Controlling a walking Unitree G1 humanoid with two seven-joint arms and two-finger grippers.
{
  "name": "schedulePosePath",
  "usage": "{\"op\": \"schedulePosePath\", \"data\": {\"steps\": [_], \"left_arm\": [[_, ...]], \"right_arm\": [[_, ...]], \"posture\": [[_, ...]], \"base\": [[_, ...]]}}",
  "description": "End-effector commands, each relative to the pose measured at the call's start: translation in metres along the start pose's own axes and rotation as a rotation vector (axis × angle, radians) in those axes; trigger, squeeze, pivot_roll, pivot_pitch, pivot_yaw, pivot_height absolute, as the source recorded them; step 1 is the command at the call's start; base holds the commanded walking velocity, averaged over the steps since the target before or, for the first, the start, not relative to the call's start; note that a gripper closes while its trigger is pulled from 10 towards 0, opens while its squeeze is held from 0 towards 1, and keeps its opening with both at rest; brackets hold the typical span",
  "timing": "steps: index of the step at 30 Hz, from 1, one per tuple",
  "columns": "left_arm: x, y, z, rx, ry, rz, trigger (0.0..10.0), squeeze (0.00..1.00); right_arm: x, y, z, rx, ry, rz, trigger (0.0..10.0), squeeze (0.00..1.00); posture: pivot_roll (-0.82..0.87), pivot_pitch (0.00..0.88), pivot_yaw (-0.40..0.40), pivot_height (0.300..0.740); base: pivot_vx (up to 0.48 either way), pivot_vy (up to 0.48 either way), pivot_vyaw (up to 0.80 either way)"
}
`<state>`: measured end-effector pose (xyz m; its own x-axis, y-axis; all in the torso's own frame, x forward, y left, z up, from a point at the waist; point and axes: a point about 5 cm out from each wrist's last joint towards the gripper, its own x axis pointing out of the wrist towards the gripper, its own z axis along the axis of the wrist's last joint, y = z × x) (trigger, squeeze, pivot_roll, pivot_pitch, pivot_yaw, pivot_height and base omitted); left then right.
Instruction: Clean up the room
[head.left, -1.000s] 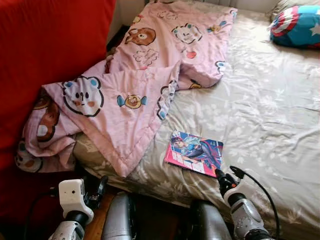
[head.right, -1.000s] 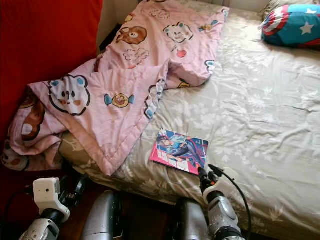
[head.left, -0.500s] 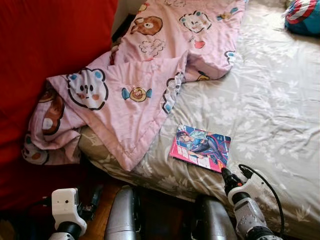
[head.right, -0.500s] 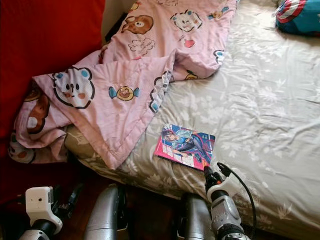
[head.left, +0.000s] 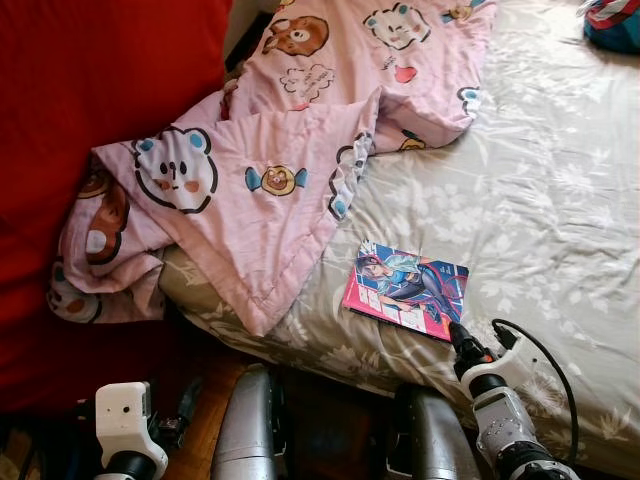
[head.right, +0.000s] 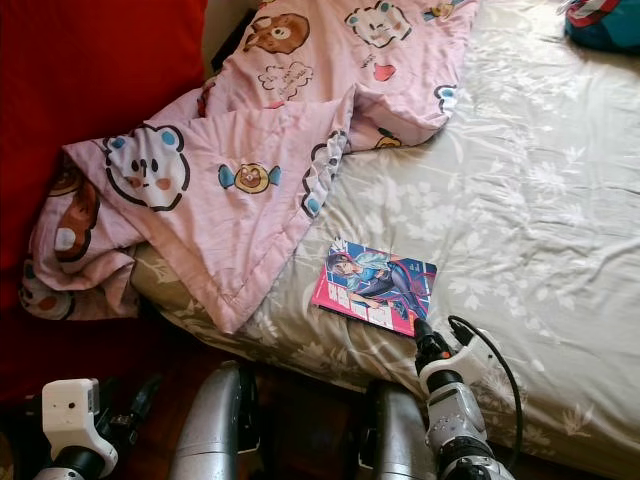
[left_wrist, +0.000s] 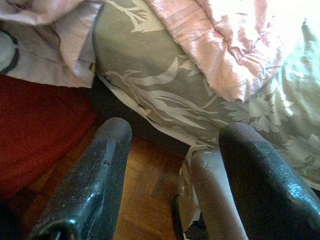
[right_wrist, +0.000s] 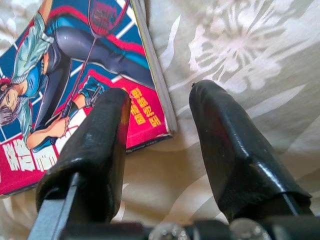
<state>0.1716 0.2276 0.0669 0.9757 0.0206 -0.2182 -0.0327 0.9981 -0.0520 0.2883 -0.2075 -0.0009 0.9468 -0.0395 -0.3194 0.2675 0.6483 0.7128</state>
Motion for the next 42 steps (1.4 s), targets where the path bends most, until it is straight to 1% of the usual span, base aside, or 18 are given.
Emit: {"op": "schedulePosePath", "data": {"steps": [1, 5, 8, 10, 11, 12, 13, 21, 23, 24, 25, 26, 28, 31, 36, 37, 38, 42], "left_arm": [[-0.008, 0.007, -0.001, 0.014, 0.034, 0.023, 10.0, 0.0], [-0.008, 0.006, 0.0, 0.034, 0.042, 0.02, 10.0, 0.0], [-0.012, 0.003, 0.001, 0.032, 0.044, 0.013, 10.0, 0.0], [-0.015, 0.002, 0.001, 0.037, 0.049, 0.006, 10.0, 0.0], [-0.015, 0.002, 0.001, 0.037, 0.049, 0.006, 10.0, 0.0], [-0.016, 0.002, 0.001, 0.05, 0.056, -0.001, 10.0, 0.0], [-0.017, 0.002, 0.001, 0.053, 0.057, -0.002, 10.0, 0.0], [-0.02, 0.005, 0.006, 0.06, 0.053, 0.008, 10.0, 0.0], [-0.021, 0.005, 0.007, 0.061, 0.052, 0.009, 10.0, 0.0], [-0.021, 0.005, 0.006, 0.063, 0.055, 0.011, 10.0, 0.0], [-0.021, 0.005, 0.006, 0.063, 0.055, 0.011, 10.0, 0.0], [-0.022, 0.004, 0.006, 0.062, 0.057, 0.011, 10.0, 0.0], [-0.025, 0.003, 0.006, 0.062, 0.061, 0.01, 10.0, 0.0], [-0.026, 0.002, 0.006, 0.063, 0.064, 0.008, 10.0, 0.0], [-0.031, 0.002, 0.005, 0.064, 0.074, 0.011, 10.0, 0.0], [-0.031, 0.001, 0.004, 0.064, 0.076, 0.011, 10.0, 0.0], [-0.032, 0.001, 0.004, 0.067, 0.079, 0.009, 10.0, 0.0], [-0.034, 0.001, 0.002, 0.074, 0.086, 0.01, 10.0, 0.0]], "right_arm": [[-0.005, -0.008, -0.006, 0.044, 0.024, -0.025, 10.0, 0.0], [-0.004, -0.006, -0.007, 0.08, 0.029, -0.007, 10.0, 0.0], [-0.003, -0.001, -0.01, 0.121, 0.049, 0.025, 10.0, 0.0], [-0.003, 0.0, -0.015, 0.189, 0.059, 0.017, 10.0, 0.0], [-0.003, 0.0, -0.015, 0.189, 0.059, 0.017, 10.0, 0.0], [-0.004, -0.002, -0.016, 0.268, 0.047, -0.001, 10.0, 0.0], [-0.004, -0.003, -0.017, 0.312, 0.036, -0.008, 10.0, 0.0], [-0.001, -0.001, -0.009, 0.452, -0.032, -0.005, 10.0, 0.0], [0.0, 0.001, -0.008, 0.466, -0.034, 0.003, 10.0, 0.0], [0.001, 0.005, -0.011, 0.443, 0.003, 0.018, 10.0, 0.0], [0.001, 0.005, -0.011, 0.443, 0.003, 0.018, 10.0, 0.0], [0.003, 0.01, -0.015, 0.408, 0.041, 0.04, 10.0, 0.0], [0.003, 0.014, -0.017, 0.413, 0.061, 0.053, 10.0, 0.0], [0.004, 0.015, -0.018, 0.418, 0.067, 0.051, 10.0, 0.0], [0.005, 0.019, -0.021, 0.389, 0.085, 0.056, 10.0, 0.0], [0.005, 0.019, -0.021, 0.389, 0.084, 0.055, 6.1, 0.0], [0.005, 0.02, -0.021, 0.393, 0.082, 0.058, 0.0, 0.0], [0.006, 0.023, -0.021, 0.407, 0.078, 0.084, 0.0, 0.0]], "posture": [[0.27, 0.329, 0.041, 0.592], [0.28, 0.334, 0.045, 0.592], [0.29, 0.342, 0.05, 0.592], [0.29, 0.346, 0.053, 0.592], [0.29, 0.346, 0.053, 0.592], [0.29, 0.349, 0.055, 0.592], [0.3, 0.35, 0.056, 0.592], [0.32, 0.359, 0.064, 0.592], [0.32, 0.359, 0.064, 0.592], [0.32, 0.361, 0.065, 0.592], [0.32, 0.361, 0.065, 0.592], [0.32, 0.363, 0.064, 0.592], [0.32, 0.367, 0.067, 0.592], [0.32, 0.373, 0.067, 0.592], [0.32, 0.382, 0.065, 0.592], [0.32, 0.382, 0.063, 0.592], [0.32, 0.383, 0.064, 0.592], [0.32, 0.379, 0.062, 0.592]], "base": [[0.0, 0.0, 0.0], [0.0, 0.0, 0.0], [0.0, 0.0, 0.0], [0.0, 0.0, 0.0], [0.0, 0.0, 0.0], [0.0, 0.0, 0.0], [0.0, 0.0, 0.0], [0.0, 0.0, 0.0], [0.0, 0.0, 0.0], [0.0, 0.0, 0.0], [0.0, 0.0, 0.0], [0.0, 0.0, 0.0], [0.0, 0.0, 0.0], [0.0, 0.0, 0.0], [0.0, 0.0, 0.0], [0.0, 0.0, 0.0], [0.0, 0.0, 0.0], [0.0, 0.0, 0.0]]}}
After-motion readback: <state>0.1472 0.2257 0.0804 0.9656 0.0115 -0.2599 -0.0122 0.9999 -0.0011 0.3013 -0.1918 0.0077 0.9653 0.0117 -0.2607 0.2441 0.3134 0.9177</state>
